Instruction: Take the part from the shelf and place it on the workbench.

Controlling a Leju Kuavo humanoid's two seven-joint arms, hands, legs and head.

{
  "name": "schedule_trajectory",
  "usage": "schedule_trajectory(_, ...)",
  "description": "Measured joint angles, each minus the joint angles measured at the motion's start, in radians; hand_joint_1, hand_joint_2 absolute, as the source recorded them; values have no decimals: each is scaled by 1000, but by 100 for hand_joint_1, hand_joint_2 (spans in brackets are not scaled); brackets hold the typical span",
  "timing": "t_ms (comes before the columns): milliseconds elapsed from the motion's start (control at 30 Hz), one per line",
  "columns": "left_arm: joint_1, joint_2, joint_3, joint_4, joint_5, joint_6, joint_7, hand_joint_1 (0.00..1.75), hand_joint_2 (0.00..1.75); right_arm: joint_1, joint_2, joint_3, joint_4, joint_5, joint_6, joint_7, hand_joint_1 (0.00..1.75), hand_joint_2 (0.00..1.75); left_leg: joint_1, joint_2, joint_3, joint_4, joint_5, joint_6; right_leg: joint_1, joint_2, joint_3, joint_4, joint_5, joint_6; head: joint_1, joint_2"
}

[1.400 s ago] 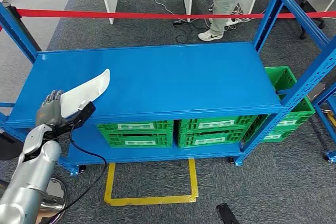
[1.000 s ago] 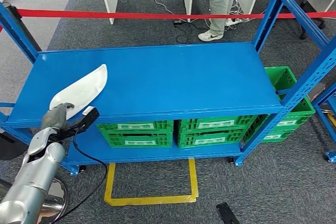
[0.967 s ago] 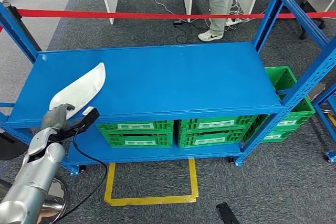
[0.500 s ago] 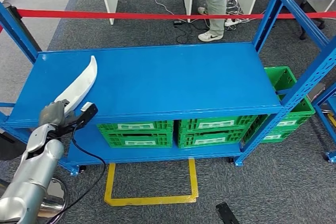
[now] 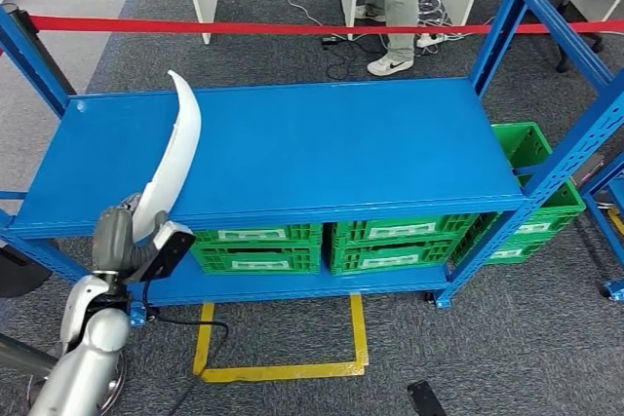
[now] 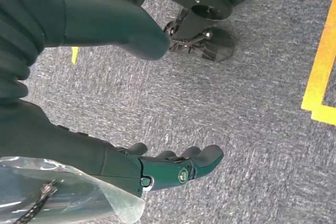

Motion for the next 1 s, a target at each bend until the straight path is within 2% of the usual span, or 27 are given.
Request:
schedule_trajectory(133, 125, -27, -46, -147, 133, -17, -88, 175, 175, 11, 0, -17, 0, -1, -9, -9, 0, 175, -1, 0, 0, 0, -1, 0, 0, 0, 0, -1, 0, 0, 0, 0)
schedule_trajectory(267, 237, -52, -97, -252, 174, -22, -140, 175, 175, 22, 0, -32, 0, -7, -21, -16, 0, 175, -2, 0, 0, 2, -2, 1, -2, -1, 0, -2, 0, 0, 0, 0)
schedule_trajectory(400, 321, -77, -174, -316, 136, 64, -196, 175, 175, 28, 0, -63, 1, -48, -10, 5, 0, 175, -5, 0, -1, 6, -5, 6, -5, -1, 1, -2, 0, 4, 0, 0)
schedule_trajectory(500, 361, -92, -232, -338, 107, 130, -212, 175, 175, 29, 0, -95, 2, -79, 9, 16, 0, 175, -9, 0, -2, 9, -6, 14, -9, -2, 2, -3, 2, 13, -1, 0)
schedule_trajectory(567, 373, -95, -258, -348, 89, 154, -214, 175, 175, 29, 0, -114, 2, -97, 40, 8, 0, 175, -8, 0, -2, 4, 2, 23, -10, -1, 2, -3, 2, 21, 0, 0)
schedule_trajectory(600, 376, -96, -270, -351, 80, 167, -214, 175, 175, 30, 0, -124, 2, -106, 58, 0, 0, 175, -6, 0, -1, -2, 8, 29, -10, 2, -3, 5, -7, 24, 0, 0)
schedule_trajectory(667, 380, -98, -289, -357, 69, 192, -215, 175, 175, 31, 0, -141, 2, -120, 85, -18, 0, 175, -1, 0, -2, -12, 18, 39, -10, 13, -26, 56, -53, 25, 2, 0)
schedule_trajectory(733, 381, -99, -297, -358, 65, 204, -215, 175, 175, 32, 0, -148, 2, -125, 96, -28, 0, 175, -1, 0, -5, -13, 19, 42, -9, 20, -43, 96, -83, 24, 4, 0)
schedule_trajectory(800, 381, -99, -298, -358, 65, 205, -215, 175, 175, 32, 0, -148, 2, -126, 97, -29, 0, 175, -1, 0, -5, -13, 19, 42, -9, 20, -46, 104, -87, 24, 5, 0)
schedule_trajectory(833, 385, -99, -302, -358, 66, 210, -216, 175, 175, 32, 0, -152, 2, -128, 101, -33, 0, 175, -2, 0, -7, -13, 20, 43, -9, 21, -63, 144, -105, 25, 4, 0)
schedule_trajectory(867, 395, -97, -310, -358, 75, 224, -220, 175, 175, 34, 4, -162, 3, -133, 96, -42, 0, 175, -2, -2, -9, -11, 22, 41, -10, 23, -63, 162, -100, 26, 4, 0)
schedule_trajectory(933, 417, -92, -327, -358, 103, 254, -231, 175, 175, 33, 17, -185, 4, -144, 78, -63, 0, 175, -3, -6, -15, -5, 26, 33, -13, 26, -28, 128, -70, 29, 4, 0)
schedule_trajectory(967, 425, -89, -330, -357, 120, 265, -236, 175, 175, 31, 27, -194, 5, -147, 60, -73, 0, 175, -3, -9, -20, -1, 29, 26, -13, 30, 12, 66, -38, 28, 5, 0)
schedule_trajectory(1000, 427, -88, -330, -357, 129, 268, -240, 175, 175, 27, 36, -198, 5, -146, 51, -80, 0, 175, -4, -10, -23, 4, 31, 18, -12, 33, 33, 26, -29, 25, 5, 0)
